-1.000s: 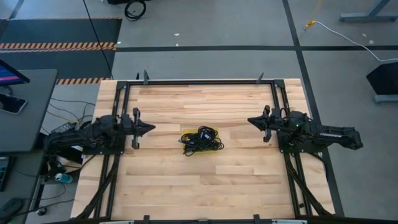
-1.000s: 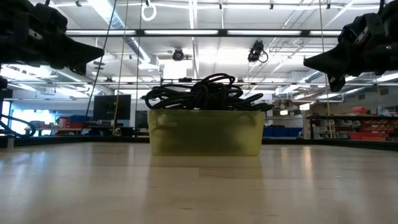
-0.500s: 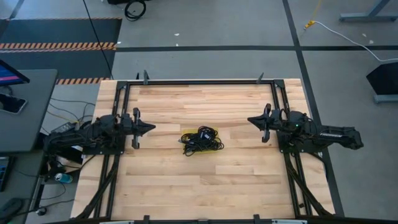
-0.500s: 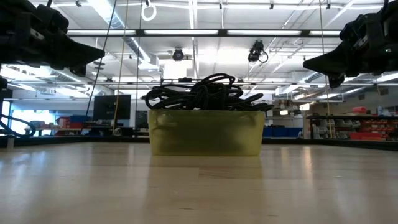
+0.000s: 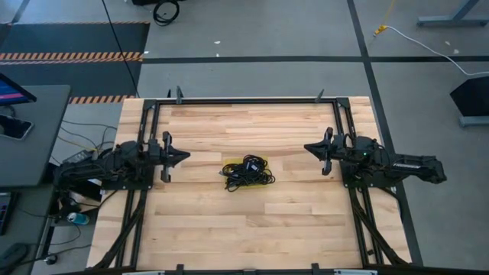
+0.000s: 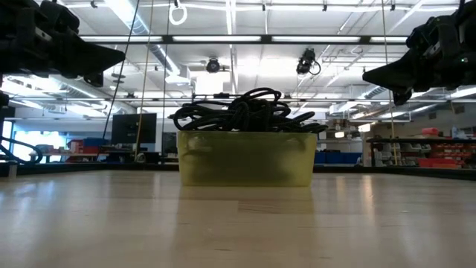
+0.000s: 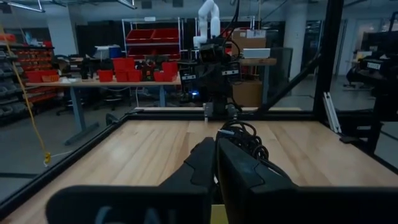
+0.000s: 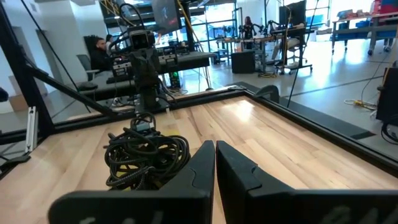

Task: Pick and place USB-C Cables
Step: Return to Home Position

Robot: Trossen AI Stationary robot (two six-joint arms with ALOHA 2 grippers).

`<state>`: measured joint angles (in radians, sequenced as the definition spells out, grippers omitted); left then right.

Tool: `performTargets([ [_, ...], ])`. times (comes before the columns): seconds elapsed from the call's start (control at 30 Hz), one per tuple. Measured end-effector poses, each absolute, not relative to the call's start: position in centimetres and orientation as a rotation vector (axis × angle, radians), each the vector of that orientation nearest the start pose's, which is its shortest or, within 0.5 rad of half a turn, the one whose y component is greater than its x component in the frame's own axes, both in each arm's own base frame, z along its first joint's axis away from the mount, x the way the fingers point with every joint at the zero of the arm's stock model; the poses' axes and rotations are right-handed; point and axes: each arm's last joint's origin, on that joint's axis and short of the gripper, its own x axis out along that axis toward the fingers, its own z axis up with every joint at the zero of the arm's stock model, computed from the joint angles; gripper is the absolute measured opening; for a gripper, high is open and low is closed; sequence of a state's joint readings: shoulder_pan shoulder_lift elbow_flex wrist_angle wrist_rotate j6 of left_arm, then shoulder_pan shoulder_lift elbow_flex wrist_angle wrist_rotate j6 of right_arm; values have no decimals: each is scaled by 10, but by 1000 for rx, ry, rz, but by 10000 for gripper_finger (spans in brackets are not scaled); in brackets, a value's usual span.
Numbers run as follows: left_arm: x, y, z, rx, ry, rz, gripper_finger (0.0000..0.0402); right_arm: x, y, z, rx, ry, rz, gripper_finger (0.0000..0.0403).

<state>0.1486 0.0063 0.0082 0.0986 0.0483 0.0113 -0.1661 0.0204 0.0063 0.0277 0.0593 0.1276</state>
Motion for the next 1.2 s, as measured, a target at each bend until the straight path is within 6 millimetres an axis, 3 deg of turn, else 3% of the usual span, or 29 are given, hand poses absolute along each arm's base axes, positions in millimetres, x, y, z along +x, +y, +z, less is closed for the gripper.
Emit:
performTargets([
  [1.2, 96, 13, 176, 22, -108, 104, 25, 97, -18, 167, 127, -28, -222, 25],
])
